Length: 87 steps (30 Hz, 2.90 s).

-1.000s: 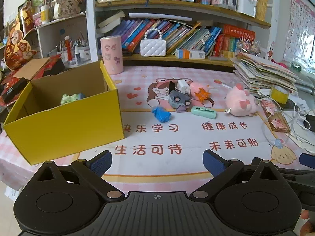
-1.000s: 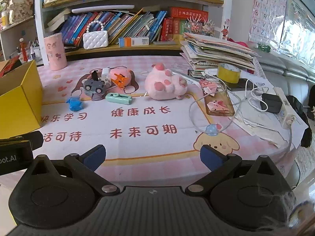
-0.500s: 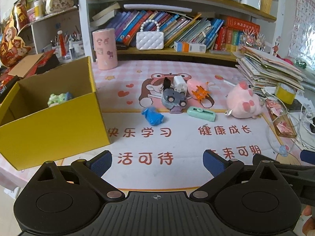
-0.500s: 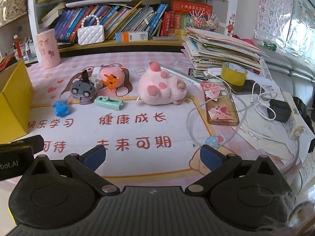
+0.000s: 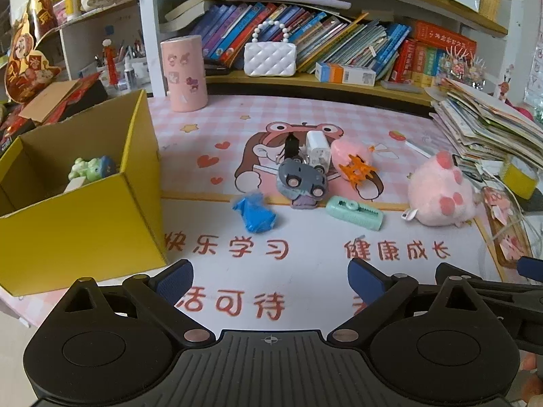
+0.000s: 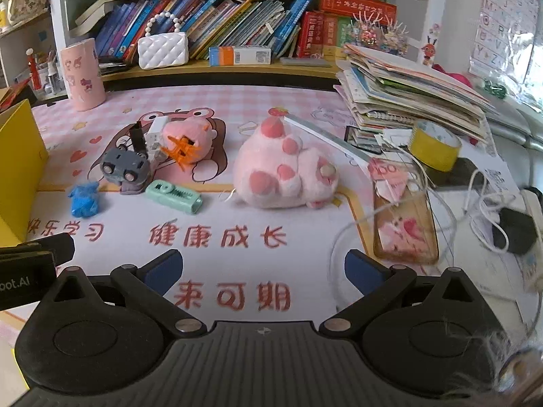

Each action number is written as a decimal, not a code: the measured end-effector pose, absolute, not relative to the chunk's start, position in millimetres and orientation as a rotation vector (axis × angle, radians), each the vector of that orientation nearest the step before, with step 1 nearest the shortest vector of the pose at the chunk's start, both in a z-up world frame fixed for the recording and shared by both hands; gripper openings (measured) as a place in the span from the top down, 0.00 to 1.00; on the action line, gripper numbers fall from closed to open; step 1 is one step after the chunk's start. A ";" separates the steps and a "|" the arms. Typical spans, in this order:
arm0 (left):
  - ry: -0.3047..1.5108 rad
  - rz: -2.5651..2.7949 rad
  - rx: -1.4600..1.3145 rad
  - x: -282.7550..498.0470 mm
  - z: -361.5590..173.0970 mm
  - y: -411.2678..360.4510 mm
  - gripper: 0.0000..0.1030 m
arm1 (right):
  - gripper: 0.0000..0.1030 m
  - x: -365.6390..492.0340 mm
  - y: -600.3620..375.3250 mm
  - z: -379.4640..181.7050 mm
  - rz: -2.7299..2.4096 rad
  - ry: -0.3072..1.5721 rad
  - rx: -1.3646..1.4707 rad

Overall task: Organize objects
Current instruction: 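Grasp the blue plush with the left gripper while the right grasps the pink plush pig, then carry the blue plush and pink pig into the yellow box and release both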

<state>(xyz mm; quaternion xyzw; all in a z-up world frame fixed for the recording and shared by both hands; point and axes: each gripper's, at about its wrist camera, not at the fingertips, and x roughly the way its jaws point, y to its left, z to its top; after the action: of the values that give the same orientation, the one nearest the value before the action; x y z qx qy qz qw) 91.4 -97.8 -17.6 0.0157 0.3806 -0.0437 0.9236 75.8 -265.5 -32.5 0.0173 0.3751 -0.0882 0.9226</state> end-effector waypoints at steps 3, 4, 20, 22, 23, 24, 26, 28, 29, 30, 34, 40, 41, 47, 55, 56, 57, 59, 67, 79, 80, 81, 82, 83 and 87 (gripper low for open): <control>0.772 -0.073 0.044 100.4 -16.3 -105.6 0.08 | 0.00 87.6 -275.0 -33.2 -0.175 0.765 0.038; 0.771 -0.064 0.045 104.3 -16.0 -107.0 0.10 | 0.00 92.0 -278.8 -33.1 -0.171 0.760 0.038; 0.862 0.110 -0.060 197.3 -56.8 -101.3 0.51 | 0.00 156.9 -312.8 -40.3 -0.112 0.753 -0.025; 0.875 0.116 -0.056 204.7 -62.0 -102.4 0.57 | 0.00 163.5 -312.4 -42.6 -0.080 0.762 -0.035; 0.885 0.117 -0.058 208.4 -64.0 -102.4 0.62 | 0.00 166.9 -311.4 -43.6 -0.069 0.767 -0.041; 0.896 0.118 -0.066 210.9 -65.7 -101.6 0.65 | 0.00 170.1 -310.4 -44.7 -0.061 0.770 -0.046; 0.906 0.124 -0.087 213.1 -67.5 -99.6 0.73 | 0.00 177.4 -308.1 -46.9 -0.047 0.773 -0.061; 0.900 0.124 -0.087 211.9 -67.9 -98.8 0.76 | 0.00 183.5 -306.8 -49.0 -0.055 0.769 -0.080; 0.899 0.122 -0.088 211.1 -68.1 -98.0 0.76 | 0.00 187.2 -306.5 -50.7 -0.064 0.768 -0.087; 0.899 0.121 -0.089 211.0 -68.2 -97.5 0.76 | 0.00 190.7 -306.4 -52.6 -0.068 0.770 -0.092; 0.898 0.121 -0.116 205.6 -63.2 -92.4 0.77 | 0.00 201.8 -306.7 -62.3 -0.069 0.782 -0.129; 0.863 0.074 -0.132 182.0 -40.7 -90.4 0.77 | 0.12 211.5 -309.7 -79.3 -0.105 0.823 -0.210; 0.859 0.069 -0.132 178.2 -37.7 -90.9 0.77 | 0.16 210.9 -313.8 -80.0 -0.115 0.820 -0.197; 0.830 0.027 -0.120 161.5 -23.3 -97.4 0.77 | 0.31 200.3 -323.7 -65.5 -0.097 0.767 -0.106; 0.792 -0.028 -0.129 137.1 -15.6 -97.0 0.77 | 0.48 160.7 -301.5 -41.3 -0.049 0.726 -0.044; 0.787 -0.037 -0.131 133.4 -14.7 -95.7 0.77 | 0.48 154.8 -298.2 -39.1 -0.043 0.730 -0.033; 0.782 -0.047 -0.132 129.5 -13.8 -94.2 0.77 | 0.49 148.8 -294.4 -37.5 -0.040 0.734 -0.027; 0.776 -0.065 -0.138 122.3 -13.4 -90.4 0.77 | 0.50 134.7 -285.6 -34.5 -0.031 0.737 -0.012; 0.747 -0.132 -0.153 94.3 -5.3 -73.3 0.78 | 0.50 90.3 -246.8 -17.5 0.005 0.706 -0.024; 0.725 -0.097 -0.173 42.6 2.5 -5.5 0.78 | 0.50 38.5 -166.4 -6.4 0.127 0.718 -0.007; 0.723 -0.086 -0.177 37.5 3.7 3.5 0.78 | 0.50 33.6 -155.6 -5.7 0.146 0.720 -0.012; 0.720 -0.074 -0.182 32.0 5.2 12.8 0.78 | 0.50 28.8 -145.8 -5.2 0.162 0.719 -0.019; 0.717 -0.063 -0.184 27.0 6.8 21.4 0.78 | 0.50 23.2 -133.8 -4.4 0.182 0.717 -0.024; 0.714 -0.050 -0.187 21.1 8.0 30.6 0.78 | 0.50 18.2 -123.9 -3.8 0.199 0.716 -0.027; 0.705 -0.006 -0.186 -0.9 11.7 63.8 0.78 | 0.50 0.1 -89.1 -2.9 0.257 0.718 -0.028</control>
<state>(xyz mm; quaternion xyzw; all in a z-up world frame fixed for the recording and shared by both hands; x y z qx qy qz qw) -0.9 63.8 11.7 -0.0910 0.3445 -0.0029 0.9343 0.1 -89.1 -2.9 -0.0139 0.3502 0.1254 0.9281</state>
